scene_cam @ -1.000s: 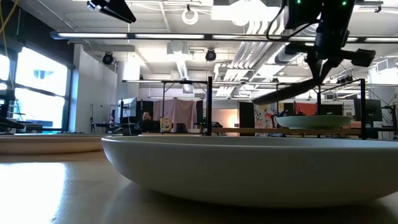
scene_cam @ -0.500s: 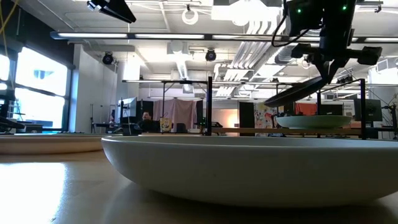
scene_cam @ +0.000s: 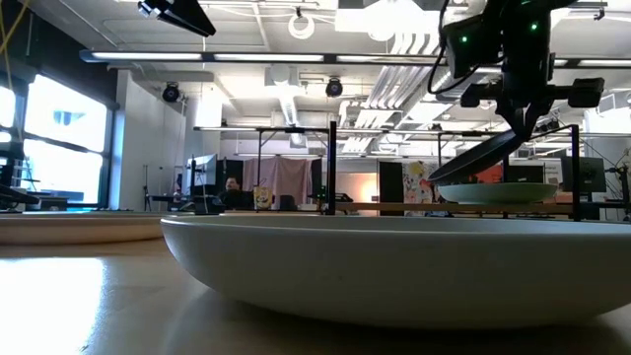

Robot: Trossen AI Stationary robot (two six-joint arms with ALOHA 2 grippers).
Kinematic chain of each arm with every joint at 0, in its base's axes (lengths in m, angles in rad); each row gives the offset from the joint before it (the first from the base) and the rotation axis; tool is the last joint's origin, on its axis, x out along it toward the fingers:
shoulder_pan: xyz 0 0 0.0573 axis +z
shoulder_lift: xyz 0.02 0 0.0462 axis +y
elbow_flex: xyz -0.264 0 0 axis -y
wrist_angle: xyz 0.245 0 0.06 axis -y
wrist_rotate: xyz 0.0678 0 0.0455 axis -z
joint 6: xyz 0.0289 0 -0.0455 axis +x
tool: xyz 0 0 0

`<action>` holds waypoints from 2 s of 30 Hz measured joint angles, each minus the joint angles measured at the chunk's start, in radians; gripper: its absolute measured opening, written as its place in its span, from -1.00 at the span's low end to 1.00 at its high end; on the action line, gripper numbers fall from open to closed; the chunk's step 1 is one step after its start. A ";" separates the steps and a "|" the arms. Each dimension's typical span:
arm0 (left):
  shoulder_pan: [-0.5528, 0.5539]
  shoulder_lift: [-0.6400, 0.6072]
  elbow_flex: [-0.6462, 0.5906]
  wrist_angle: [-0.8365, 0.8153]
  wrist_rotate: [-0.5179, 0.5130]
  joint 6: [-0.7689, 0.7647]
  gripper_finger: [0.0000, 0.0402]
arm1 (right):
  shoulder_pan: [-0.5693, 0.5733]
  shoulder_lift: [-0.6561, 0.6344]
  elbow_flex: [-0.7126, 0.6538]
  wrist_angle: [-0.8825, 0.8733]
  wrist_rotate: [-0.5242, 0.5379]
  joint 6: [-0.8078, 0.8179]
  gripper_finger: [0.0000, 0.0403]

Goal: Place and stack plates onto a shelf
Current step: Stack the black plate on top of the light green plate

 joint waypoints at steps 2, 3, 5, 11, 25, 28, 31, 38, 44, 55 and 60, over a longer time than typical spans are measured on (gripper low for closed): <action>0.000 0.000 0.000 0.000 0.000 0.000 -0.40 | 0.000 0.002 0.000 0.013 0.000 0.003 -1.00; 0.000 0.000 0.000 0.000 0.000 0.000 -0.40 | 0.000 0.000 0.000 0.019 0.000 0.003 -1.00; 0.000 0.000 0.000 0.000 0.000 0.000 -0.40 | 0.000 -0.009 0.000 0.029 0.001 0.003 -1.00; 0.026 0.000 0.000 0.032 0.055 -0.001 -0.40 | 0.040 -0.055 0.000 0.177 0.010 -0.180 -1.00; 0.164 0.074 -0.001 0.248 0.367 -0.009 -0.40 | 0.087 -0.093 0.000 0.104 0.017 -0.178 -1.00; 0.169 0.081 -0.001 0.273 0.377 -0.008 -0.40 | 0.072 -0.093 0.000 -0.009 0.022 -0.055 -1.00; 0.169 0.085 -0.001 0.270 0.376 -0.008 -0.40 | 0.054 -0.093 0.000 -0.028 0.025 -0.052 -1.00; 0.169 0.084 -0.001 0.271 0.363 0.011 -0.40 | -0.012 -0.093 0.000 -0.044 0.027 -0.088 -1.00; 0.169 0.084 -0.001 0.270 0.354 0.011 -0.40 | -0.054 -0.093 0.000 -0.025 0.027 -0.126 -1.00; 0.169 0.084 -0.001 0.269 0.337 0.055 -0.40 | -0.057 -0.029 0.000 -0.012 0.022 -0.106 -1.00; 0.169 0.084 -0.001 0.269 0.336 0.055 -0.40 | -0.064 -0.008 0.000 -0.012 0.017 -0.107 -1.00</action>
